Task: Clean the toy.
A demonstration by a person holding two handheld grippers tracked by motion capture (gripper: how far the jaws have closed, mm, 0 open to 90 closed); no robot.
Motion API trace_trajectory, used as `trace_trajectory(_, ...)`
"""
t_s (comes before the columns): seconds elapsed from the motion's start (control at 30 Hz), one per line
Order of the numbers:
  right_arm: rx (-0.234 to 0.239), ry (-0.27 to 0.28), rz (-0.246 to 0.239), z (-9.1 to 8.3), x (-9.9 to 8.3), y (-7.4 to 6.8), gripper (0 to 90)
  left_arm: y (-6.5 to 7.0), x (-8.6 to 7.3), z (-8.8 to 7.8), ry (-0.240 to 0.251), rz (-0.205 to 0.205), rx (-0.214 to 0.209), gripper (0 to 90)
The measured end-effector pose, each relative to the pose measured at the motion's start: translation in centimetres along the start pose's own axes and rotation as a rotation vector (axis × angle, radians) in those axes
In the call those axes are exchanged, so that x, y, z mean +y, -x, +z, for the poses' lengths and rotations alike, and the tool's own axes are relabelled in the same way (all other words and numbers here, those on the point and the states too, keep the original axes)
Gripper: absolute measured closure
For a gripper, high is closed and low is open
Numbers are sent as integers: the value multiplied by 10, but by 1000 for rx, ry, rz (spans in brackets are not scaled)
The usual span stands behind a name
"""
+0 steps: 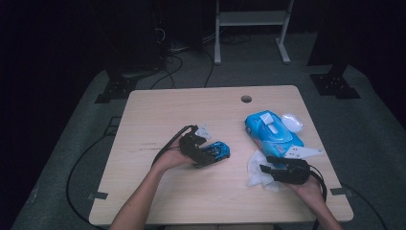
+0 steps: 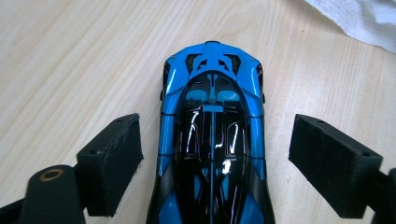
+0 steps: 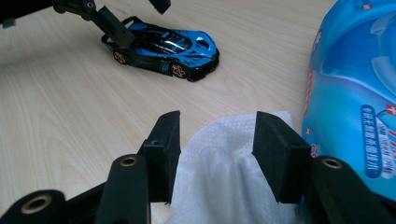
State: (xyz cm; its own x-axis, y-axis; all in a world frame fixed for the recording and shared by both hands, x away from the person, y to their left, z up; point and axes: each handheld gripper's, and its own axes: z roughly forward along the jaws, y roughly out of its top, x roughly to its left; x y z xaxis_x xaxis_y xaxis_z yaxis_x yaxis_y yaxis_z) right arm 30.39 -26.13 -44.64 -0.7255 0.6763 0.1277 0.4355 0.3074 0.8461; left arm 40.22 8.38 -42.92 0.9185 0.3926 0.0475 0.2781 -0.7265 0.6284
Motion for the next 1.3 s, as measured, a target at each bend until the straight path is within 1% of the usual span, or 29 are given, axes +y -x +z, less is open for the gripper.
trace_trajectory(0.1, 0, 9, 3, -5, 0, 0, 504, 1, -2, -5, 13, 1, 0, 163)
trace_trajectory(0.13, -1, 14, 5, -6, -1, 1, 504, 2, -4, -8, 24, -1, 4, 155)
trace_trajectory(0.37, -2, 29, 5, -12, -2, 2, 499, 6, -13, -22, 53, -11, 13, 139)
trace_trajectory(0.43, -2, 36, 7, -12, -1, 2, 496, 8, -17, -26, 55, -15, 18, 126)
trace_trajectory(0.5, -2, 37, 6, -13, -1, 2, 492, 10, -20, -29, 63, -22, 3, 114)
trace_trajectory(0.6, 1, 42, 10, -13, -1, 1, 486, 14, -22, -35, 80, -21, 0, 103)
trace_trajectory(0.67, 0, 39, 13, -13, -1, 1, 481, 16, -23, -38, 81, -13, 6, 97)
trace_trajectory(0.77, -2, 43, 12, -13, 0, 0, 471, 19, -25, -42, 88, -12, 15, 96)
trace_trajectory(0.8, -3, 41, 13, -13, 0, 0, 468, 19, -27, -44, 97, -17, 17, 91)
trace_trajectory(0.83, -2, 44, 11, -14, -1, 0, 467, 20, -28, -45, 107, -23, 14, 91)
trace_trajectory(0.87, -1, 47, 12, -14, -1, 0, 466, 21, -30, -46, 107, -20, 13, 91)
trace_trajectory(1.03, 0, 46, 21, -15, -1, 1, 449, 25, -38, -52, 112, -21, 27, 91)
trace_trajectory(1.13, 7, 44, 19, -14, -2, 0, 445, 26, -46, -53, 122, -32, 27, 91)
trace_trajectory(1.2, 8, 42, 16, -13, -1, 0, 442, 27, -51, -52, 119, -36, 31, 91)
trace_trajectory(1.23, 8, 42, 16, -13, -1, 0, 442, 27, -51, -52, 119, -36, 31, 91)
trace_trajectory(1.27, 11, 38, 15, -12, -2, 0, 434, 28, -56, -53, 113, -44, 23, 91)
trace_trajectory(1.3, 11, 36, 15, -11, -2, 0, 430, 29, -57, -53, 117, -47, 19, 91)
